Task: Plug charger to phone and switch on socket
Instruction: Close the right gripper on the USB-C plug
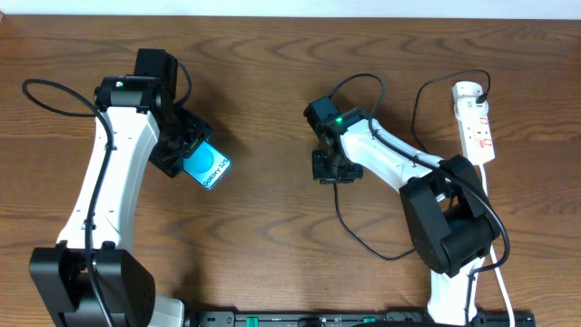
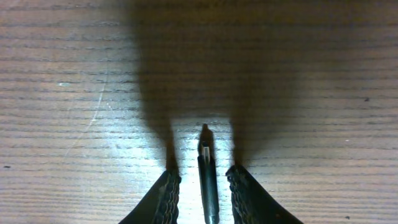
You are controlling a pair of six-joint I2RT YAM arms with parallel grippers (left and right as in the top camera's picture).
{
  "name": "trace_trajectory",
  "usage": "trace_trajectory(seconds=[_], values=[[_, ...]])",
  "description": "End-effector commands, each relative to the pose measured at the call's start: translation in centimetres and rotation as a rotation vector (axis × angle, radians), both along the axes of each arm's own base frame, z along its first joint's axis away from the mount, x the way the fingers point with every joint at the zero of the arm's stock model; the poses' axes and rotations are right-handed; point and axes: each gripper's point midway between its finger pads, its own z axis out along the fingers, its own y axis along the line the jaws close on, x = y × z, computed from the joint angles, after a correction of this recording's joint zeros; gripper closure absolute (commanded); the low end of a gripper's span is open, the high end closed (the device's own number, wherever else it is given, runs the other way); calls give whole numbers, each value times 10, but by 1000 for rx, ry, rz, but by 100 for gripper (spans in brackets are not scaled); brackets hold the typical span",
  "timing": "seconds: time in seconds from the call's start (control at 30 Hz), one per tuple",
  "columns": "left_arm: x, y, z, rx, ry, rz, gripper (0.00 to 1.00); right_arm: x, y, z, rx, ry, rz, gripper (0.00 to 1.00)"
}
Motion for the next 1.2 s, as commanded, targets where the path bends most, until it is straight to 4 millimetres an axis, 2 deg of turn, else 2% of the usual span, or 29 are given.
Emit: trace_trajectory(seconds=[0.0,0.33,0.73,1.17], values=[[-1,1,3,15,-9,-14,93,-9,-7,-10,-21,32,0,73],[-1,1,3,15,-8,-14,92,-17,-10,-16,-24,54,0,74],[-1,1,3,15,-5,-14,93,-23,0,-16,-6,65,21,75],[-3,2,3,16,3,-15,93,-28,-1,-17,-12,81,22,75]])
